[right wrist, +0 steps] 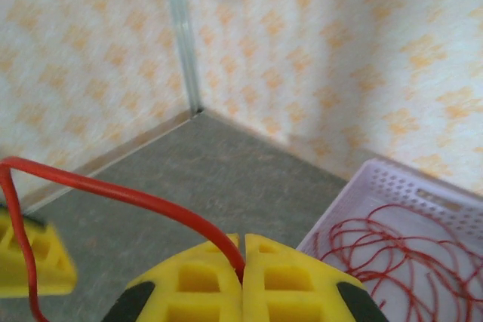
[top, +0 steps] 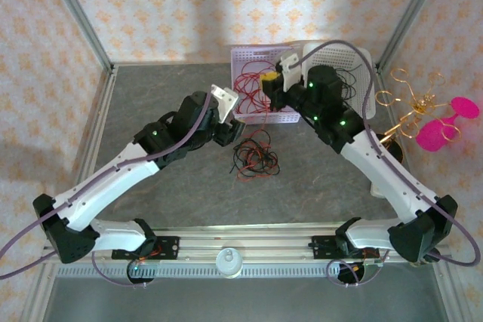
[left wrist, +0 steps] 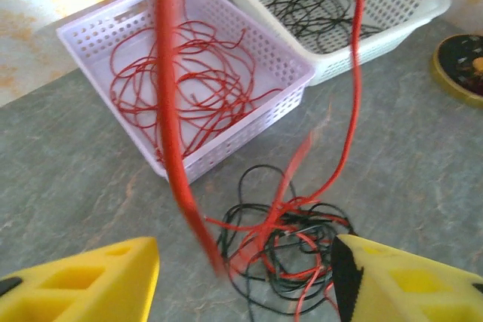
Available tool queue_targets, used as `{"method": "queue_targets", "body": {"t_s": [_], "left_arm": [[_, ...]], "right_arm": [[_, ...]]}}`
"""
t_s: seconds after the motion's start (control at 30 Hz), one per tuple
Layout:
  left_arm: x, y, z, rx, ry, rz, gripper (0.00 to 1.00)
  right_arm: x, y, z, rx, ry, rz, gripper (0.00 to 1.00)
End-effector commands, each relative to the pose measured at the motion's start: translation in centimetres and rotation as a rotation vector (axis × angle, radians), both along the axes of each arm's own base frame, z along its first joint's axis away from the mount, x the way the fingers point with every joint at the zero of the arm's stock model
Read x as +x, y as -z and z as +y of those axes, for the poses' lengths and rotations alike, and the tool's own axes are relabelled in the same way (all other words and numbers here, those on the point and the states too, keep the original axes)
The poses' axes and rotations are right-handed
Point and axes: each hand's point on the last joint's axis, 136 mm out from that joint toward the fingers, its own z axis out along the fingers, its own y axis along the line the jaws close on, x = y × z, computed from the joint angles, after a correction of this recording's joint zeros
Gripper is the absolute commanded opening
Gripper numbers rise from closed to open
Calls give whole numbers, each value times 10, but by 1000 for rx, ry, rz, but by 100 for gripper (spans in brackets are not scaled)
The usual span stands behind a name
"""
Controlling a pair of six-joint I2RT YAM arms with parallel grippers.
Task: Untangle the cables
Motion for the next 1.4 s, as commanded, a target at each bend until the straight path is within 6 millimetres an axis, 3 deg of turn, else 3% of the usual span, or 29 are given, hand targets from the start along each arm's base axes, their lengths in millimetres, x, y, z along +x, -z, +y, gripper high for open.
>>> {"method": "queue_targets", "body": {"t_s": [0.0, 0.23, 0.33, 0.57, 0.77, 0.83, 1.07, 1.37], "left_arm": [[6, -15, 21, -32, -90, -118, 68], [1, 12, 39, -24, -94, -164, 69], [-7, 20, 36, -51, -60, -146, 70], [-24, 60, 47, 27, -23, -38, 71], [-22, 61, 49, -62, 3, -27, 71], [-24, 62, 47, -64, 30, -34, 71], [-28, 72, 36, -85, 93, 1, 73], [-30, 72, 30, -117, 118, 12, 73]], "right_arm": [[35, -12, -26, 3, 230, 49, 0], [108, -34, -54, 72, 441, 76, 0], [140, -25, -60, 113, 478, 111, 0], [205, 41, -63, 104, 533, 230, 0], [243, 92, -60, 135, 546, 322, 0], [251, 110, -57, 136, 538, 356, 0], [267, 203, -49, 49, 539, 492, 0], [281, 274, -52, -26, 576, 544, 0]]}}
